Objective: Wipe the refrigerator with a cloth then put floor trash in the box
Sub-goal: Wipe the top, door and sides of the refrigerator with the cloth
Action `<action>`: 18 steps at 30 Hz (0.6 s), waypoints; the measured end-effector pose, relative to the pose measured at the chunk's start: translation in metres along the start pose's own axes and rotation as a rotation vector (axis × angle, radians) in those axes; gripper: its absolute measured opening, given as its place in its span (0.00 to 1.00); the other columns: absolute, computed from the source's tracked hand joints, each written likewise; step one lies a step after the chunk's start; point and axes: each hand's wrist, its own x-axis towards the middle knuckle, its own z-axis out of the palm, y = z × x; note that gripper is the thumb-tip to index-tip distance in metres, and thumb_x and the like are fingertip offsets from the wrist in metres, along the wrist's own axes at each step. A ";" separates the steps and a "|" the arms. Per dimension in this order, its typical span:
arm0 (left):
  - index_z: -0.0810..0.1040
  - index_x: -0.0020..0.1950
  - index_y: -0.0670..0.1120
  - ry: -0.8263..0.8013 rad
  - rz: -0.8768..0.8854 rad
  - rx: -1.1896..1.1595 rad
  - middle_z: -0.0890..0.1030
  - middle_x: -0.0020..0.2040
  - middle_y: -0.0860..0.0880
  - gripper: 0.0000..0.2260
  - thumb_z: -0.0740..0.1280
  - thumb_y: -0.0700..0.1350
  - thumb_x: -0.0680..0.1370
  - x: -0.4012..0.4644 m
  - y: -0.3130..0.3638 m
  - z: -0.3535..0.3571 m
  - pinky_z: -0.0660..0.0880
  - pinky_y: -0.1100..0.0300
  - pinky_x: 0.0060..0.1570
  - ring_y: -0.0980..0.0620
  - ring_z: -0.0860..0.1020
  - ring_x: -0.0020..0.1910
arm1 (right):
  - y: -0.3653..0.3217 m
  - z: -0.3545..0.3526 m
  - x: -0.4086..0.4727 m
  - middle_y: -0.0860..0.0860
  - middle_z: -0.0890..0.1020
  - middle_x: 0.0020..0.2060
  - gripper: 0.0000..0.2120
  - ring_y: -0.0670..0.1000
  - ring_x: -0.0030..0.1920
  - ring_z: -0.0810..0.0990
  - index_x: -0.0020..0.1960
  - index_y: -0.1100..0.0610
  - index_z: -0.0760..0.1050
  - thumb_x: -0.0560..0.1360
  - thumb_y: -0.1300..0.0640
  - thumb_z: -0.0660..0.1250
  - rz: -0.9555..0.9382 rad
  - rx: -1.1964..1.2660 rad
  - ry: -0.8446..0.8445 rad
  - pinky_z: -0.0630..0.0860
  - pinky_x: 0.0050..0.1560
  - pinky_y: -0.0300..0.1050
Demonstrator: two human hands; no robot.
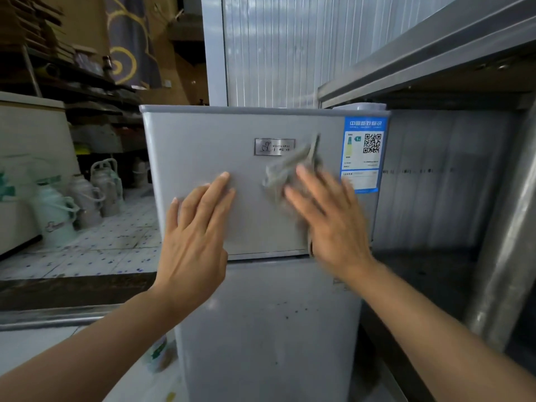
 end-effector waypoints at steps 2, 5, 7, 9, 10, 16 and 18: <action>0.63 0.72 0.40 0.025 -0.008 -0.007 0.58 0.76 0.46 0.36 0.67 0.32 0.63 0.001 -0.003 -0.001 0.63 0.37 0.65 0.42 0.60 0.69 | 0.000 0.003 0.031 0.54 0.64 0.72 0.22 0.58 0.73 0.61 0.69 0.53 0.65 0.77 0.64 0.59 0.096 0.051 0.111 0.58 0.72 0.60; 0.63 0.72 0.40 0.054 -0.018 -0.017 0.58 0.76 0.45 0.35 0.63 0.34 0.64 -0.002 -0.009 0.003 0.62 0.38 0.65 0.43 0.59 0.69 | -0.019 0.017 0.027 0.55 0.66 0.71 0.21 0.60 0.73 0.62 0.69 0.56 0.69 0.78 0.67 0.58 0.153 0.131 0.199 0.60 0.72 0.61; 0.62 0.72 0.40 0.076 -0.030 -0.020 0.58 0.76 0.45 0.35 0.62 0.34 0.64 -0.009 -0.013 0.009 0.62 0.39 0.65 0.43 0.59 0.69 | -0.041 0.029 -0.010 0.52 0.65 0.71 0.21 0.59 0.73 0.62 0.69 0.56 0.70 0.78 0.67 0.57 0.055 0.154 0.131 0.58 0.73 0.57; 0.62 0.72 0.40 0.073 -0.031 -0.014 0.57 0.75 0.45 0.34 0.62 0.34 0.64 -0.021 -0.017 0.014 0.63 0.39 0.64 0.42 0.59 0.69 | -0.057 0.034 -0.053 0.50 0.67 0.71 0.22 0.58 0.73 0.63 0.68 0.55 0.71 0.76 0.67 0.58 -0.076 0.156 0.004 0.59 0.73 0.55; 0.62 0.72 0.40 0.066 -0.035 -0.010 0.57 0.75 0.44 0.35 0.62 0.33 0.64 -0.027 -0.019 0.016 0.64 0.37 0.64 0.42 0.59 0.69 | -0.061 0.034 -0.068 0.50 0.67 0.71 0.22 0.57 0.73 0.63 0.68 0.55 0.71 0.76 0.68 0.57 -0.121 0.153 -0.050 0.60 0.72 0.55; 0.64 0.71 0.40 0.014 -0.100 0.003 0.59 0.75 0.45 0.37 0.68 0.31 0.62 -0.045 -0.025 0.013 0.64 0.37 0.63 0.41 0.60 0.68 | -0.048 0.020 -0.031 0.55 0.68 0.70 0.19 0.59 0.70 0.67 0.67 0.57 0.72 0.79 0.67 0.55 -0.134 0.103 -0.012 0.65 0.69 0.56; 0.65 0.71 0.40 0.031 -0.115 -0.011 0.60 0.75 0.45 0.37 0.68 0.30 0.62 -0.044 -0.027 0.011 0.65 0.36 0.62 0.41 0.61 0.67 | -0.042 0.019 0.010 0.57 0.71 0.68 0.19 0.60 0.69 0.68 0.66 0.58 0.74 0.78 0.69 0.58 -0.018 0.084 0.112 0.66 0.68 0.58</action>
